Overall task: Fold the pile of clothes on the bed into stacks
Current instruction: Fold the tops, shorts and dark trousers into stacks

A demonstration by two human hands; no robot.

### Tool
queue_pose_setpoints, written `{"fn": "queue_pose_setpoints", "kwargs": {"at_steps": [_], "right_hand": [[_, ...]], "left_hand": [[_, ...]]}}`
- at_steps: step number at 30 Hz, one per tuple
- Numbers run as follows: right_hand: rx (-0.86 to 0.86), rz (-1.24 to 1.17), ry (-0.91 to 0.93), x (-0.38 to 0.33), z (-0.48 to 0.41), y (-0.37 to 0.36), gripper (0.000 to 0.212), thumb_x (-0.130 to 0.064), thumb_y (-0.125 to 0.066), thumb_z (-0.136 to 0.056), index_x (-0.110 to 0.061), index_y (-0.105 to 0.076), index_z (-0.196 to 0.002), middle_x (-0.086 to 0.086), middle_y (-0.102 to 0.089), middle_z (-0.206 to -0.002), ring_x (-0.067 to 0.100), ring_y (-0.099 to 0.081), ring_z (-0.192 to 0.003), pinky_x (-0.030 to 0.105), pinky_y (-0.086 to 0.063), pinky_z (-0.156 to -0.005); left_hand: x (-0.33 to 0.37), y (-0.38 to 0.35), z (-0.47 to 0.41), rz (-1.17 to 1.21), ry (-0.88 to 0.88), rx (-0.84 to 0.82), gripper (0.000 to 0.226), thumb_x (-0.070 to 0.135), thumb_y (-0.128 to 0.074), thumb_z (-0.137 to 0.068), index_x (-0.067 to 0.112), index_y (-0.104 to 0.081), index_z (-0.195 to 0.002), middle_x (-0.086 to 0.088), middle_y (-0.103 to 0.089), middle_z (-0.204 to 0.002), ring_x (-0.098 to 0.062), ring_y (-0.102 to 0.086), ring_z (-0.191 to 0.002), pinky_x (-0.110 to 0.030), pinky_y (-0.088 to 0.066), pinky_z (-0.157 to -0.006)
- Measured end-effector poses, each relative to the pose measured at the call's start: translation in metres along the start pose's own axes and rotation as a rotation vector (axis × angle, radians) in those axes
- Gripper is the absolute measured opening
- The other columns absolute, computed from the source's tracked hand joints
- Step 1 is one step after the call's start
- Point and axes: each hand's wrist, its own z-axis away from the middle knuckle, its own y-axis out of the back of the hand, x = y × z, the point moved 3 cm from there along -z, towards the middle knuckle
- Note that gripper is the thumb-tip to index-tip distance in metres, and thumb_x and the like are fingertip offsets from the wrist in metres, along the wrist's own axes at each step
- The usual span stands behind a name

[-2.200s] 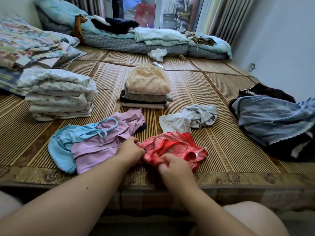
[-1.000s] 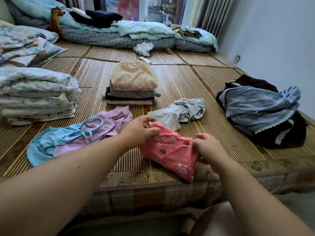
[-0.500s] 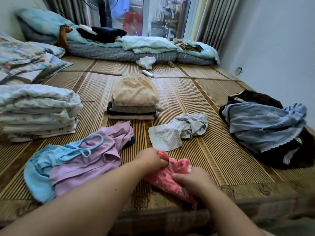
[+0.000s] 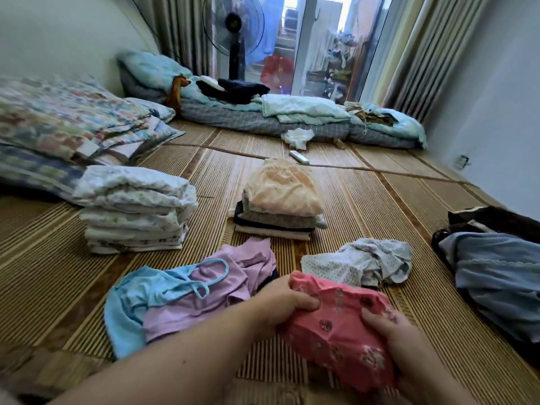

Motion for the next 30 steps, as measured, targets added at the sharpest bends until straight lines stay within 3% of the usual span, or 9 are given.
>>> {"fn": "queue_pose_setpoints", "kwargs": {"at_steps": [6, 9, 13, 17, 19, 21, 24, 27, 30], "right_hand": [[-0.211, 0.079, 0.209, -0.062, -0.041, -0.121, 0.039, -0.026, -0.073, -0.071, -0.016, -0.061, -0.107, 0.017, -0.074, -0.096, 0.037, -0.072, -0.083, 0.045, -0.060, -0.065], [-0.319, 0.123, 0.218, -0.085, -0.071, -0.204, 0.020, -0.019, -0.066, -0.089, -0.014, -0.063, -0.107, 0.021, -0.073, -0.096, 0.037, -0.072, -0.080, 0.047, -0.060, -0.065], [-0.416, 0.206, 0.283, -0.113, -0.101, -0.315, 0.017, -0.019, -0.061, -0.094, -0.015, -0.060, -0.110, 0.022, -0.071, -0.099, 0.038, -0.071, -0.084, 0.055, -0.058, -0.076], [-0.487, 0.192, 0.322, -0.137, -0.125, -0.399, 0.007, -0.017, -0.058, -0.096, -0.015, -0.063, -0.100, 0.015, -0.073, -0.088, 0.028, -0.073, -0.071, 0.036, -0.058, -0.056], [-0.461, 0.243, 0.335, -0.137, -0.144, -0.429, 0.011, -0.019, -0.060, -0.094, -0.014, -0.062, -0.104, 0.016, -0.071, -0.094, 0.029, -0.072, -0.075, 0.042, -0.060, -0.062], [-0.399, 0.378, 0.330, -0.125, -0.160, -0.449, 0.028, -0.020, -0.066, -0.091, -0.009, -0.058, -0.116, 0.015, -0.069, -0.100, 0.030, -0.071, -0.082, 0.047, -0.060, -0.073], [-0.254, 0.627, 0.356, -0.098, -0.178, -0.465, 0.055, -0.027, -0.071, -0.087, -0.010, -0.046, -0.132, 0.010, -0.062, -0.107, 0.024, -0.064, -0.090, 0.039, -0.057, -0.078], [-0.237, 0.731, 0.348, -0.080, -0.184, -0.470, 0.064, -0.037, -0.072, -0.084, -0.012, -0.044, -0.136, 0.005, -0.060, -0.100, 0.019, -0.062, -0.079, 0.038, -0.057, -0.068], [-0.222, 0.807, 0.376, -0.079, -0.186, -0.469, 0.061, -0.044, -0.070, -0.083, -0.012, -0.049, -0.131, -0.002, -0.059, -0.090, 0.018, -0.062, -0.078, 0.036, -0.056, -0.067]], "left_hand": [[0.077, 0.107, 0.042, 0.011, -0.261, 0.329, 0.021, 0.003, -0.067, -0.077, 0.015, -0.069, -0.094, -0.013, -0.070, -0.084, -0.026, -0.066, -0.069, -0.039, -0.056, -0.071], [0.115, 0.183, 0.070, -0.046, -0.315, 0.475, 0.026, 0.000, -0.058, -0.086, 0.006, -0.063, -0.110, -0.024, -0.067, -0.096, -0.036, -0.063, -0.079, -0.052, -0.051, -0.080], [0.166, 0.276, 0.098, -0.123, -0.363, 0.677, 0.019, 0.006, -0.060, -0.089, 0.017, -0.064, -0.104, -0.025, -0.069, -0.102, -0.039, -0.069, -0.084, -0.056, -0.058, -0.075], [0.205, 0.348, 0.101, -0.209, -0.404, 0.846, 0.021, 0.012, -0.064, -0.087, 0.021, -0.062, -0.106, -0.018, -0.068, -0.107, -0.032, -0.069, -0.089, -0.046, -0.059, -0.077], [0.212, 0.377, 0.094, -0.359, -0.350, 0.968, 0.029, 0.018, -0.067, -0.085, 0.022, -0.061, -0.113, -0.010, -0.064, -0.102, -0.029, -0.064, -0.093, -0.042, -0.056, -0.082], [0.206, 0.395, 0.086, -0.494, -0.247, 1.060, 0.035, 0.019, -0.067, -0.085, 0.018, -0.061, -0.119, -0.005, -0.060, -0.094, -0.023, -0.058, -0.086, -0.029, -0.050, -0.069], [0.177, 0.410, 0.070, -0.557, -0.086, 1.075, 0.034, 0.019, -0.065, -0.086, 0.015, -0.061, -0.119, -0.009, -0.065, -0.109, -0.028, -0.059, -0.098, -0.028, -0.046, -0.075], [0.150, 0.417, 0.058, -0.582, -0.035, 1.086, 0.012, 0.019, -0.067, -0.085, 0.018, -0.061, -0.095, -0.011, -0.067, -0.114, -0.030, -0.061, -0.105, -0.027, -0.043, -0.078], [0.137, 0.423, 0.053, -0.608, 0.009, 1.093, 0.031, 0.021, -0.064, -0.085, 0.015, -0.058, -0.115, -0.010, -0.064, -0.118, -0.031, -0.059, -0.108, -0.031, -0.046, -0.086]]}}
